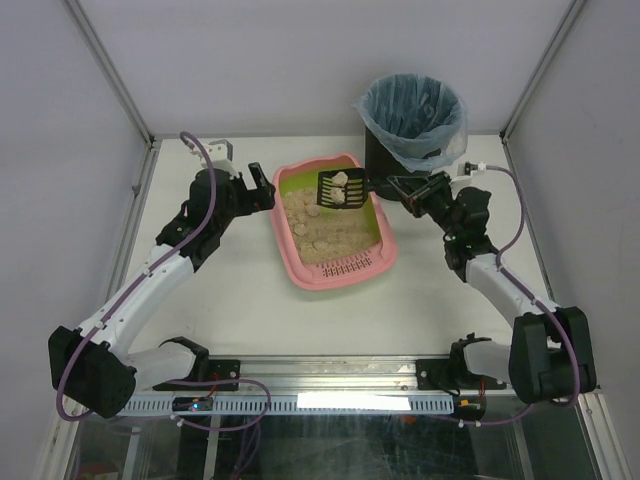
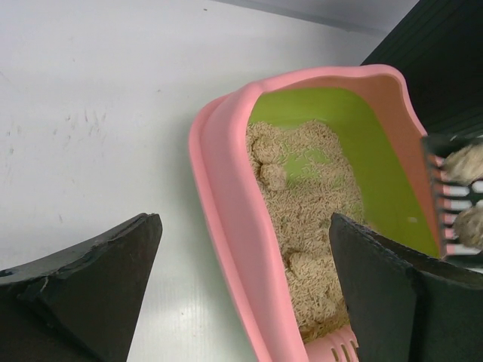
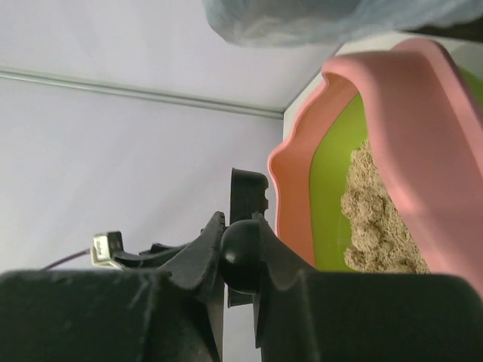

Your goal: Clean the litter box

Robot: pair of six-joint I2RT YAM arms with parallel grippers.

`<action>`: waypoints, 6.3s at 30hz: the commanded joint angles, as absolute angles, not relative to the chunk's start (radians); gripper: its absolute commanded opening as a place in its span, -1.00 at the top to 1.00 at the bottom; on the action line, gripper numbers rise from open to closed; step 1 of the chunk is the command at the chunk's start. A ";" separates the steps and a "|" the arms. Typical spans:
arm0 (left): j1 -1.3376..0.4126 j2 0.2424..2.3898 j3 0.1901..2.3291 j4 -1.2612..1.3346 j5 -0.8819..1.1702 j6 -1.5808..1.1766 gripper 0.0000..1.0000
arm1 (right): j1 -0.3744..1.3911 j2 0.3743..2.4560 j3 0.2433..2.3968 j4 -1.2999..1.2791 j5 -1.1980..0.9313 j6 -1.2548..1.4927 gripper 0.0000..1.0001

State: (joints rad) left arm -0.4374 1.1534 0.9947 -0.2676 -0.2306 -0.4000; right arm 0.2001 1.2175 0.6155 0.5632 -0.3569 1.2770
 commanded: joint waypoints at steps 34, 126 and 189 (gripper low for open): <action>-0.431 1.105 0.949 -0.229 -0.155 -0.420 -0.98 | -0.096 1.554 1.348 0.527 -0.426 0.381 1.00; -0.430 1.144 0.959 -0.253 -0.123 -0.439 -0.98 | 0.654 1.748 1.348 -0.325 0.520 0.768 1.00; -0.430 1.161 0.961 -0.250 -0.118 -0.439 -0.98 | 0.601 1.336 0.689 0.449 0.510 1.137 1.00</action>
